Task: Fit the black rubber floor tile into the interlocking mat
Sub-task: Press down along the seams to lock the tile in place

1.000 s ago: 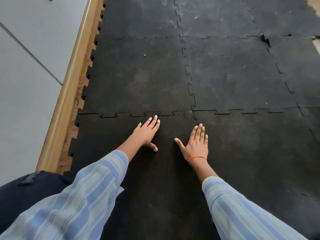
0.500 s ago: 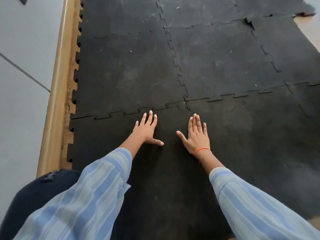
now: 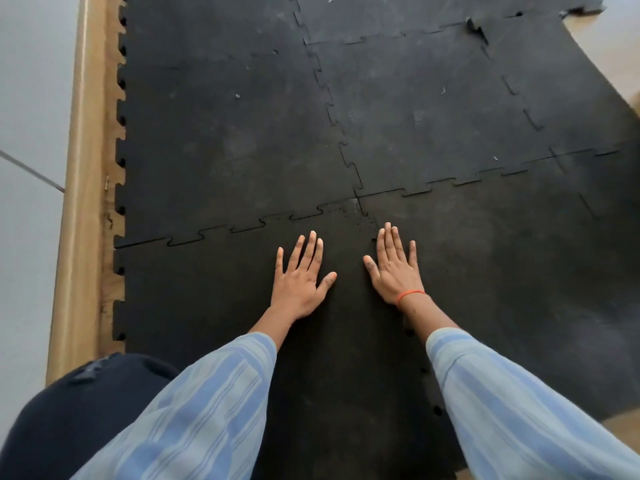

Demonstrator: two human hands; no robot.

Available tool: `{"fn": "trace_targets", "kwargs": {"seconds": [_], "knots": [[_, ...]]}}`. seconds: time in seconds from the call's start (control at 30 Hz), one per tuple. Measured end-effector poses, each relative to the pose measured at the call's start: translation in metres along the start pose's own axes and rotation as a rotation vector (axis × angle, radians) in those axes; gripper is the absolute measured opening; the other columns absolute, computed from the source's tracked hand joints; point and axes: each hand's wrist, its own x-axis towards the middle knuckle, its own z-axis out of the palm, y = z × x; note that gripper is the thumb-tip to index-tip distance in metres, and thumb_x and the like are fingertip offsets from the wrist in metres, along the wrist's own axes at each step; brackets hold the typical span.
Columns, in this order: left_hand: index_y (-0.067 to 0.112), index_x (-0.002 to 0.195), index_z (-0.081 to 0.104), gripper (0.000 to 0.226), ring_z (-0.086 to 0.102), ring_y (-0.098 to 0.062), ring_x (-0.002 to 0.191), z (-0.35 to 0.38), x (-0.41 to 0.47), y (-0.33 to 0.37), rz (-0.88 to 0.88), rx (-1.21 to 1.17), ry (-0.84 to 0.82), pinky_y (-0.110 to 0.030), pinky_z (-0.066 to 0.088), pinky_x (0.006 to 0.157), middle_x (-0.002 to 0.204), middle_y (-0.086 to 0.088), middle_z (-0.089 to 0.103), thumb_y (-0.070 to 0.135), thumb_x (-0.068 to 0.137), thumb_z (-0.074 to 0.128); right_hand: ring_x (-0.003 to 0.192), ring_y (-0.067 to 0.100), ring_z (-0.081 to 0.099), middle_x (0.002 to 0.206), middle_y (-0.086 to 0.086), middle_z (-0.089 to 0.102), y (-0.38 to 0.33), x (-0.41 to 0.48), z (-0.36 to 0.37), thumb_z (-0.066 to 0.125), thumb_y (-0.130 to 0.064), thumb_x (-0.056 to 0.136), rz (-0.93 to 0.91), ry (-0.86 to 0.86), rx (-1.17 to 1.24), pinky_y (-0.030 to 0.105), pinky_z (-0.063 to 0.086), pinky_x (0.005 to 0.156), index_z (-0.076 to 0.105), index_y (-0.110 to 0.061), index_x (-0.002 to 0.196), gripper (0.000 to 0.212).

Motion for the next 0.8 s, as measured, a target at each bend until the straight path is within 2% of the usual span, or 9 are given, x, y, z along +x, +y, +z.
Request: {"fn": "trace_targets", "kwargs": {"seconds": [0.1, 0.17, 0.27, 0.33, 0.53, 0.8], "knots": [[0.027, 0.147, -0.022, 0.072, -0.027, -0.01, 0.142, -0.004, 0.002, -0.002, 0.008, -0.001, -0.013, -0.045, -0.021, 0.113, 0.153, 0.012, -0.033, 0.063, 0.093, 0.01, 0.144, 0.011, -0.024, 0.158, -0.002, -0.025, 0.001, 0.012, -0.004, 0.01, -0.049, 0.1, -0.013, -0.014, 0.0, 0.045, -0.017, 0.117, -0.018, -0.016, 0.149, 0.065], [0.027, 0.148, -0.02, 0.072, -0.026, -0.01, 0.142, -0.005, 0.001, -0.003, 0.012, 0.001, -0.024, -0.045, -0.021, 0.113, 0.154, 0.012, -0.031, 0.062, 0.094, 0.012, 0.146, 0.012, -0.019, 0.16, -0.002, -0.018, 0.001, 0.005, 0.0, 0.013, -0.046, 0.101, -0.008, 0.031, 0.062, 0.046, -0.014, 0.118, -0.014, -0.018, 0.15, 0.062], [0.027, 0.148, -0.021, 0.072, -0.026, -0.011, 0.142, -0.005, 0.001, -0.003, 0.016, 0.004, -0.033, -0.046, -0.02, 0.113, 0.154, 0.011, -0.031, 0.062, 0.094, 0.012, 0.149, 0.018, -0.005, 0.163, 0.004, 0.0, 0.004, -0.013, 0.005, 0.022, -0.036, 0.103, 0.237, 0.309, 0.241, 0.05, -0.003, 0.12, -0.002, -0.015, 0.153, 0.059], [0.027, 0.148, -0.021, 0.072, -0.027, -0.011, 0.142, -0.005, 0.001, -0.002, 0.012, 0.002, -0.045, -0.046, -0.02, 0.113, 0.154, 0.011, -0.032, 0.062, 0.094, 0.012, 0.15, 0.021, -0.001, 0.162, 0.007, 0.005, 0.003, -0.018, 0.005, 0.025, -0.033, 0.103, 0.333, 0.389, 0.219, 0.053, 0.0, 0.12, 0.002, -0.012, 0.153, 0.059], [0.027, 0.147, -0.023, 0.072, -0.028, -0.011, 0.142, -0.004, 0.002, -0.003, 0.013, 0.02, -0.038, -0.045, -0.021, 0.111, 0.153, 0.011, -0.034, 0.062, 0.094, 0.01, 0.149, 0.025, 0.003, 0.16, 0.011, 0.015, 0.002, -0.016, 0.009, 0.026, -0.032, 0.102, 0.417, 0.4, 0.174, 0.057, 0.0, 0.117, 0.007, -0.014, 0.153, 0.057], [0.027, 0.144, -0.028, 0.072, -0.03, -0.013, 0.14, -0.005, 0.005, -0.001, 0.005, 0.021, -0.075, -0.047, -0.022, 0.109, 0.149, 0.011, -0.038, 0.061, 0.095, 0.013, 0.149, 0.027, 0.004, 0.16, 0.011, 0.014, 0.003, -0.009, 0.011, 0.028, -0.032, 0.102, 0.309, 0.325, 0.043, 0.064, 0.0, 0.114, 0.009, -0.02, 0.153, 0.056]]}}
